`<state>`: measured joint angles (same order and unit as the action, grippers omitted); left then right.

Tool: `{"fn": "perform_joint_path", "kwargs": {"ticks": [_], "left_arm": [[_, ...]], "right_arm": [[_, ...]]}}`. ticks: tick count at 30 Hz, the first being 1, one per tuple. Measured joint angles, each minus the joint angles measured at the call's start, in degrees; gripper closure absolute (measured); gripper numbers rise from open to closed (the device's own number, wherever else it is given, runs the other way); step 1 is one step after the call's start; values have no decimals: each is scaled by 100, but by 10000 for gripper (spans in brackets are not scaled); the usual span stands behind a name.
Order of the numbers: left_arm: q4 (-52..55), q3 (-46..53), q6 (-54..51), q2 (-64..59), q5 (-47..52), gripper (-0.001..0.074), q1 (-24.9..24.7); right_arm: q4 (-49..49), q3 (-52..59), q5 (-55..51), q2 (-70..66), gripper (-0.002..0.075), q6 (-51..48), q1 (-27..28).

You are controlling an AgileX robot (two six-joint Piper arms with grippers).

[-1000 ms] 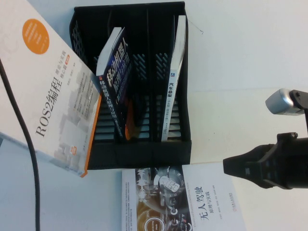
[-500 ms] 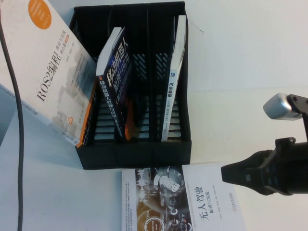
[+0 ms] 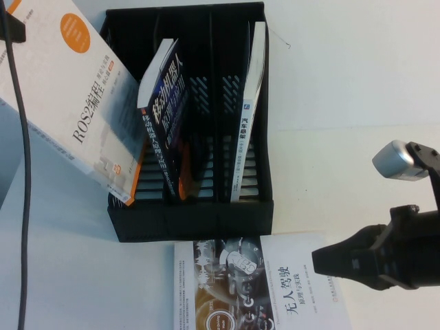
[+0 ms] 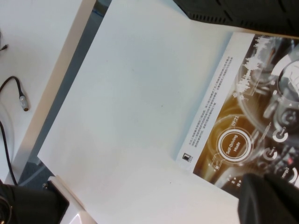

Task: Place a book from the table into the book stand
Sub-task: Place the book on the book shelf

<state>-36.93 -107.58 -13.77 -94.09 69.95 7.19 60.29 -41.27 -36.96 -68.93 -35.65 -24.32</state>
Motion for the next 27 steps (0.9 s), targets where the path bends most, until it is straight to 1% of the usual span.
{"fn": "perform_joint_path", "kwargs": {"ticks": [7, 16, 27], "left_arm": [[-184, 0, -178, 0, -179, 632, -42], [-94, -9, -342, 0, -307, 632, -580], [-189, -110, -375, -23, -378, 632, -595]], "right_arm": [[25, 0, 19, 0, 726, 31, 0], [50, 0, 34, 0, 726, 45, 0], [60, 0, 24, 0, 726, 45, 0]]}}
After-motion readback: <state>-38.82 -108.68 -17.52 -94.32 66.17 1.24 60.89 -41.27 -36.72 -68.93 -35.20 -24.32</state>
